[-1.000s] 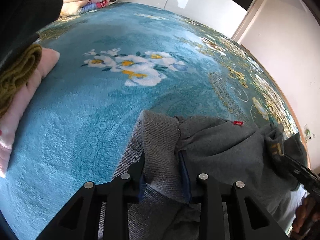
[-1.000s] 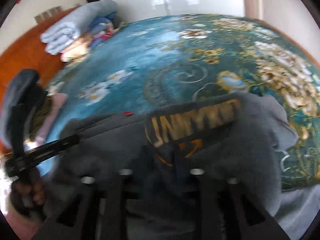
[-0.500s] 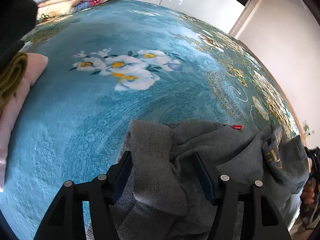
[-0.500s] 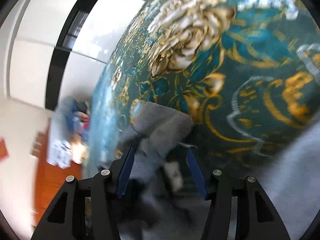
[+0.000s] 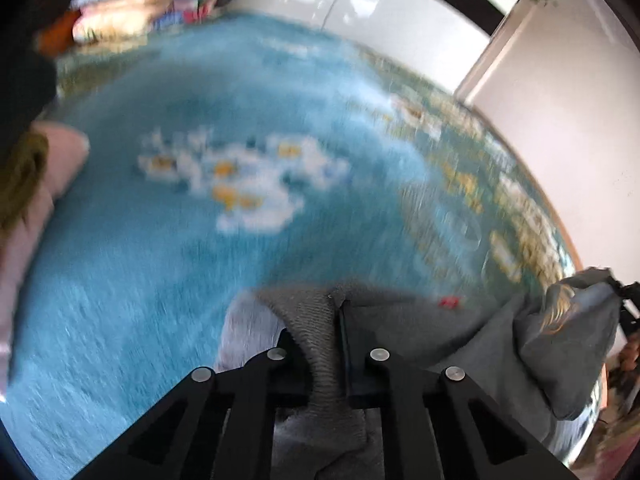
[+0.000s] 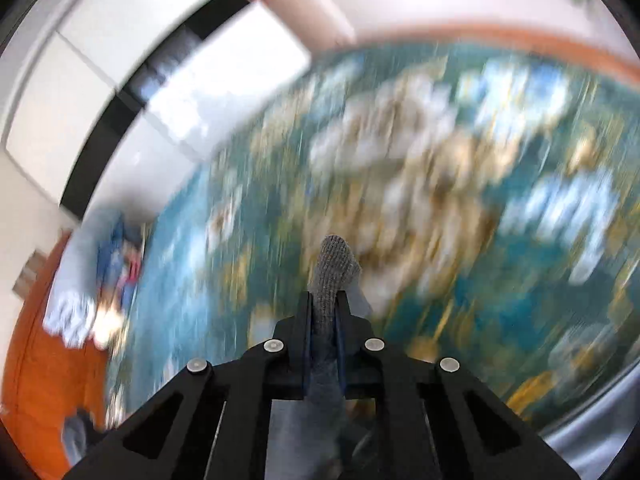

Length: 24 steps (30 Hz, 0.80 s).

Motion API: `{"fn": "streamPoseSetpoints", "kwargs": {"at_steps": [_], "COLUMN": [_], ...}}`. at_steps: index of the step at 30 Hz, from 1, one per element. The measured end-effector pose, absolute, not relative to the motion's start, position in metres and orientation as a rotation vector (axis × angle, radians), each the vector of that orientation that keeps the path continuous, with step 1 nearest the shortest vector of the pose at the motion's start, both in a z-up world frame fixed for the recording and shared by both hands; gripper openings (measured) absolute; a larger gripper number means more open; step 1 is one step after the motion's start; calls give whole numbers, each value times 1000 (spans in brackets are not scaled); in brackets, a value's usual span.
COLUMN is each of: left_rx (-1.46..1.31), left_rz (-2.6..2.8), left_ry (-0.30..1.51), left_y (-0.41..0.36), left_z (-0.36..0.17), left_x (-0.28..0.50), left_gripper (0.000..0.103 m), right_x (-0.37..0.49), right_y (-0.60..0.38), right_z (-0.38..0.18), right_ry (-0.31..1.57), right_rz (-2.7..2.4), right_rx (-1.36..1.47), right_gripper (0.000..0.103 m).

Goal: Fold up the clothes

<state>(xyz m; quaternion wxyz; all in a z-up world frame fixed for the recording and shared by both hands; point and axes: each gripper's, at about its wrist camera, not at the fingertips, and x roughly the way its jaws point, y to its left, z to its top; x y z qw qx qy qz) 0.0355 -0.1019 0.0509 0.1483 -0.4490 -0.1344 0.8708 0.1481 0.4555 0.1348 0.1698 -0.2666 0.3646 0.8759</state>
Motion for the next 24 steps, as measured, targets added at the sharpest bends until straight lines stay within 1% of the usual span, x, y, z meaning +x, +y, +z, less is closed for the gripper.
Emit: {"fn": "streamPoseSetpoints", "kwargs": {"at_steps": [2,4,6,8,11,14,15,17,19,20,22,23,24], "left_rx": [-1277,-1283,-1299,-1367,-1426,-1460,-1471,-1495,-1522,-1539,-1537,-1516,-1495], "left_rz": [2544,2578,2605,2595,2592,2601,2604,2605,2593,2590,2592,2579,2566], "left_ry": [-396,-406,-421,-448,-445,-417,-408,-395,-396,-389,-378,-376,-374], "left_y": [-108,-115,-121,-127,-126,-122,-121,-119,-118,-117,-117,-119,-121], "left_z": [55,56,55,41,28,25,23,23,30,34,45,51,57], "left_x": [28,18,8,0,-4,-3,-2,-1,1,2,11,23,35], "left_gripper": [10,10,10,10,11,11,14,14,16,20,28,40,56], "right_x": [156,169,178,186,202,220,224,228,230,233,249,257,263], "right_y": [483,517,539,561,585,599,600,602,605,606,601,598,593], "right_z": [159,166,144,120,68,31,27,32,45,54,72,80,88], "right_ry": [976,860,810,766,835,920,937,961,983,995,1021,1040,1061], "right_rz": [2460,2394,2308,2218,2116,2062,2070,2095,2105,2115,2139,2160,2180], "right_rx": [-635,-587,-637,-693,-768,-825,-814,-806,-845,-844,-795,-767,-752], "right_gripper": [10,10,10,10,10,11,12,13,19,22,35,38,40]}}
